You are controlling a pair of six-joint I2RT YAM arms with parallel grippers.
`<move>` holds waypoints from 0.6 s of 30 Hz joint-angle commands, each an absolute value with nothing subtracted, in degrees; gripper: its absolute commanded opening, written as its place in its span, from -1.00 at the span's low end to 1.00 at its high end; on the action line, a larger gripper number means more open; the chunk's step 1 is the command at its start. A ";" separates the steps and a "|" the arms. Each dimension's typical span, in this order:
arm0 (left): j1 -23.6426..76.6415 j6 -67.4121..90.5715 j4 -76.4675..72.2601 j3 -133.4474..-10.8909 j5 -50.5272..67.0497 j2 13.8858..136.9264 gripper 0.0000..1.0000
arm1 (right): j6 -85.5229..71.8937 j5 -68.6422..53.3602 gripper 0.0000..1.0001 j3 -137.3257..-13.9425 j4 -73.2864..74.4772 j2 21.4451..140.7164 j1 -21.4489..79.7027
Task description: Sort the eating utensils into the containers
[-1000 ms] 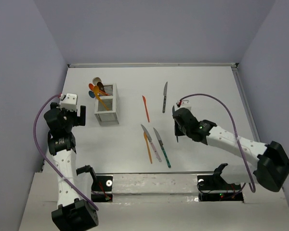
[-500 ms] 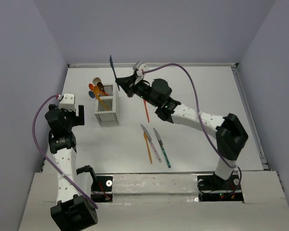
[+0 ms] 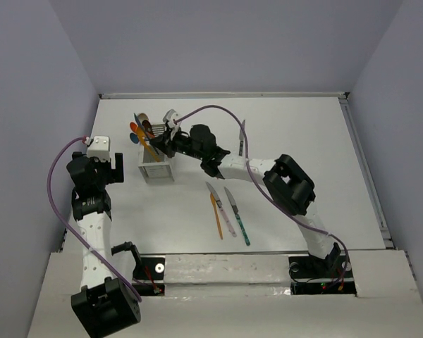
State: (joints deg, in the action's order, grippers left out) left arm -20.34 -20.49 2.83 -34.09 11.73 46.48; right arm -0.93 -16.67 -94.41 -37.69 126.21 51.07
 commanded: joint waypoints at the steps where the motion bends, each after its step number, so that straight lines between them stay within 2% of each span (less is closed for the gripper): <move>1: -20.48 -20.21 0.53 -33.22 11.69 45.97 0.98 | -0.62 -18.28 -1.00 -98.00 -38.76 129.10 51.42; 14: -20.48 -20.39 0.62 -32.96 12.22 45.44 0.98 | 6.58 -15.91 -1.00 -97.83 -33.22 133.16 51.42; 18: -20.48 -20.39 0.62 -32.96 12.30 45.35 0.98 | 7.56 -15.73 -0.67 -96.33 -33.22 132.01 51.42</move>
State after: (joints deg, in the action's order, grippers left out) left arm -20.34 -20.51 2.79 -34.09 11.79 46.39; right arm 5.06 -16.69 -97.54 -34.74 133.16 51.07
